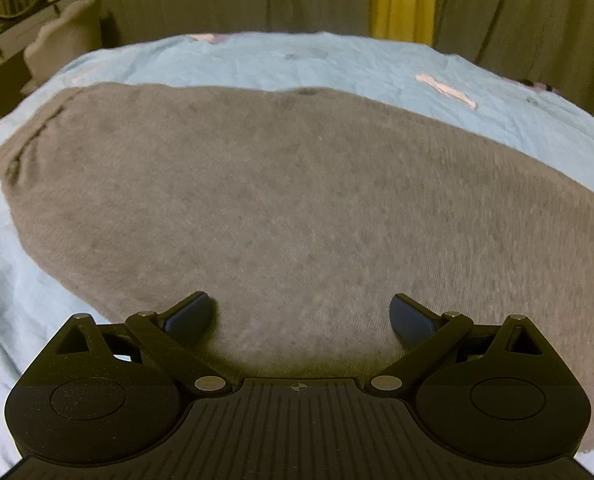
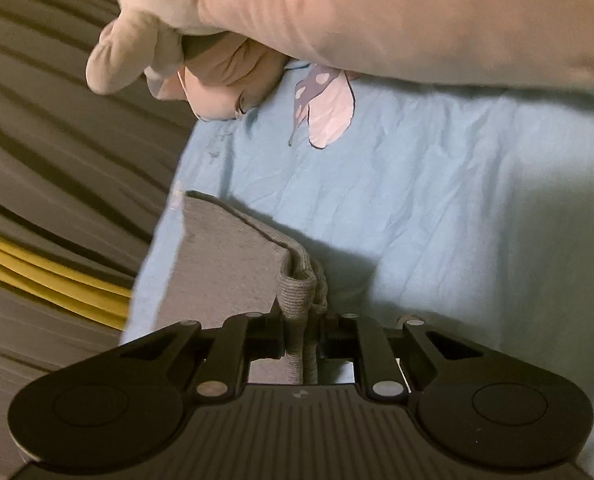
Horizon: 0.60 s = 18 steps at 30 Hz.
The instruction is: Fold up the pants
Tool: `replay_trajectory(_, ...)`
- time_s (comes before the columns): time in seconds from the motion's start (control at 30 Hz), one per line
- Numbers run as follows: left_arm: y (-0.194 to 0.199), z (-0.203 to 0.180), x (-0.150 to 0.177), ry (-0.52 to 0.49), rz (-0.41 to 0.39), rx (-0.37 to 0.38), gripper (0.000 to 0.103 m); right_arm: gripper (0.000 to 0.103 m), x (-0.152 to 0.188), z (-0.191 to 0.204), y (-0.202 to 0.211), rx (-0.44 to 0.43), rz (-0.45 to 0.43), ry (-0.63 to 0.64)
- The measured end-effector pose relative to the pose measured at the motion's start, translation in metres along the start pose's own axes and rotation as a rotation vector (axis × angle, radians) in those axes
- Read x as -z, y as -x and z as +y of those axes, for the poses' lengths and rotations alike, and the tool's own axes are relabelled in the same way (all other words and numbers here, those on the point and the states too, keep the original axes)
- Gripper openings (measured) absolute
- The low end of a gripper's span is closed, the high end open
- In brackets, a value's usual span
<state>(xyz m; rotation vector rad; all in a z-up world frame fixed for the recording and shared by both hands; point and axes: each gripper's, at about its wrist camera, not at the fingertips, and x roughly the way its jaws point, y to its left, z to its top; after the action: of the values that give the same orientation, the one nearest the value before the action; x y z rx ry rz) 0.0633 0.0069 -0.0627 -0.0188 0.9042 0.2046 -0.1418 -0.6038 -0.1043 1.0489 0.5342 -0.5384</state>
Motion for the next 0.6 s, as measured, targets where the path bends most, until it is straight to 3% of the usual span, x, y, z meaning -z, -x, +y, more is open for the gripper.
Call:
replay_trajectory(0.1, 0.015, 0.008, -0.005, 0.036, -0.063, -0.031, 0.1, 0.013, 0.013, 0.064, 0.014, 0.068, -0.094, 0.264)
replay_trajectory(0.2, 0.044, 0.024, -0.008, 0.11, -0.143, -0.005, 0.1, 0.012, 0.051, 0.151, 0.033, -0.017, -0.177, 0.54)
replay_trajectory(0.27, 0.067, 0.035, -0.006, 0.147, -0.219, 0.012, 0.1, 0.012, 0.095, 0.203, 0.039, -0.122, -0.173, 0.717)
replay_trajectory(0.4, 0.096, 0.051, 0.004, 0.129, -0.36, -0.032, 0.101, 0.013, 0.217, 0.263, 0.017, -0.298, -0.003, 1.04)
replay_trajectory(0.47, 0.097, 0.064, 0.008, 0.174, -0.366, 0.001, 0.101, 0.013, 0.266, 0.263, -0.009, -0.301, 0.132, 1.118)
replay_trajectory(0.53, 0.091, 0.075, 0.007, 0.233, -0.331, 0.077, 0.101, 0.013, 0.305, 0.252, -0.038, -0.227, 0.289, 1.18)
replay_trajectory(0.6, 0.084, 0.08, 0.007, 0.268, -0.306, 0.091, 0.101, 0.013, 0.319, 0.25, -0.032, -0.225, 0.223, 1.273)
